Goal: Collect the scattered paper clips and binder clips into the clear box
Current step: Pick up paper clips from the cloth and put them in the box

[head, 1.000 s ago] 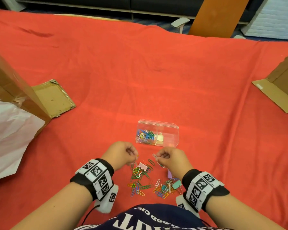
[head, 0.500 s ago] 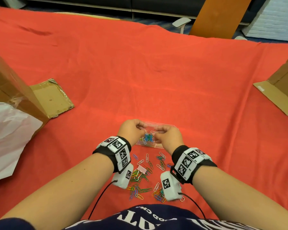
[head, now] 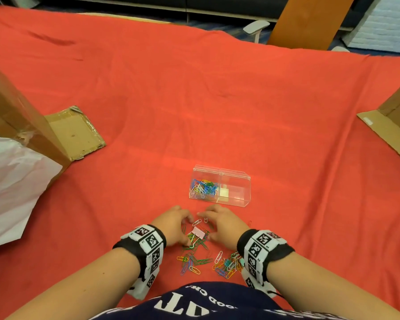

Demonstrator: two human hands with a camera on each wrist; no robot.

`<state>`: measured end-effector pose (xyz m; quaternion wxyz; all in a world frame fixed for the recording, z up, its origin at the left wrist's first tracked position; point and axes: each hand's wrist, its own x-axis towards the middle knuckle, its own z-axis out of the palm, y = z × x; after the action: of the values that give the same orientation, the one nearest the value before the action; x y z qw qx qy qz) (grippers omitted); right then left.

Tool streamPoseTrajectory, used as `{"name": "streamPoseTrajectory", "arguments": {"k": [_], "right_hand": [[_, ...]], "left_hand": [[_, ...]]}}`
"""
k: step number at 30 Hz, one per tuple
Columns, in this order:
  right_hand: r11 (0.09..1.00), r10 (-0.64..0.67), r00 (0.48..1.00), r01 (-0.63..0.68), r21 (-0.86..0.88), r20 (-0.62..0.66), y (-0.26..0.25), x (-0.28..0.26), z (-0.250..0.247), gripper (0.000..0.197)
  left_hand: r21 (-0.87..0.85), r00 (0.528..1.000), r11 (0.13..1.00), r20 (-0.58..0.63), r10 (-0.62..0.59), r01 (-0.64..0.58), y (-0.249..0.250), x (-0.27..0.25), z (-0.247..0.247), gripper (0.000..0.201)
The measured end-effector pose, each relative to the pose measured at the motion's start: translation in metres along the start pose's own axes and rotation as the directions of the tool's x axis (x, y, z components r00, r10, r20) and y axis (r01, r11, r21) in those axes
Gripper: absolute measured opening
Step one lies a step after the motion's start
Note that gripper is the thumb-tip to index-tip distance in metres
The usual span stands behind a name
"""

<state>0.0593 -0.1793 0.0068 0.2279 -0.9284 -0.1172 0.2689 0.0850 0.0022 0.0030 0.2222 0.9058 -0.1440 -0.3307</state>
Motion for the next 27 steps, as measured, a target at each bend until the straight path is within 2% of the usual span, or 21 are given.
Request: {"name": "streamPoseTrajectory", "arguments": {"k": [2,4,6,8,14,18,20,23,25,27], "right_hand": [[0.996,0.005,1.0,-0.004,-0.088,0.013,-0.002,0.0,0.008,0.065],[0.992,0.025,1.0,-0.027,-0.121,-0.015,-0.005,0.001,0.015,0.05],[0.994,0.074,0.996,-0.078,-0.075,-0.055,-0.007,0.0,0.017,0.032],[0.992,0.121,0.992,-0.123,-0.042,-0.043,-0.007,-0.001,0.016,0.024],[0.981,0.158,0.987,-0.157,-0.113,0.0,-0.011,-0.008,0.015,0.02],[0.978,0.198,0.979,-0.194,-0.073,0.049,-0.012,-0.012,0.006,0.013],[0.98,0.198,0.98,-0.198,-0.012,0.015,-0.01,-0.013,-0.001,0.013],[0.968,0.205,0.975,-0.189,0.166,-0.083,-0.009,-0.011,-0.015,0.013],[0.937,0.211,0.969,-0.164,0.307,-0.126,-0.012,-0.008,-0.028,0.007],[0.895,0.234,0.956,-0.14,0.424,-0.177,-0.014,-0.005,-0.041,0.011]], "left_hand": [[-0.005,1.0,1.0,-0.009,0.011,-0.011,-0.001,-0.002,0.005,0.055],[-0.018,1.0,1.0,-0.022,0.021,-0.021,-0.003,-0.003,0.007,0.049],[-0.057,1.0,0.998,0.004,0.023,-0.023,-0.005,-0.003,0.009,0.04],[-0.113,0.999,0.993,0.037,0.021,-0.016,-0.007,-0.003,0.011,0.034],[-0.131,0.999,0.991,0.036,0.022,-0.017,-0.004,-0.007,0.013,0.031],[-0.152,0.999,0.988,0.045,0.014,-0.007,-0.007,-0.006,0.007,0.031],[-0.184,1.0,0.983,0.03,0.002,0.003,-0.007,-0.005,0.002,0.031],[-0.239,1.0,0.971,-0.029,0.01,-0.017,-0.003,-0.003,-0.011,0.029],[-0.275,0.994,0.961,-0.106,0.009,-0.038,0.003,0.0,-0.021,0.03],[-0.319,0.979,0.946,-0.204,-0.01,-0.056,0.012,0.005,-0.031,0.03]]}}
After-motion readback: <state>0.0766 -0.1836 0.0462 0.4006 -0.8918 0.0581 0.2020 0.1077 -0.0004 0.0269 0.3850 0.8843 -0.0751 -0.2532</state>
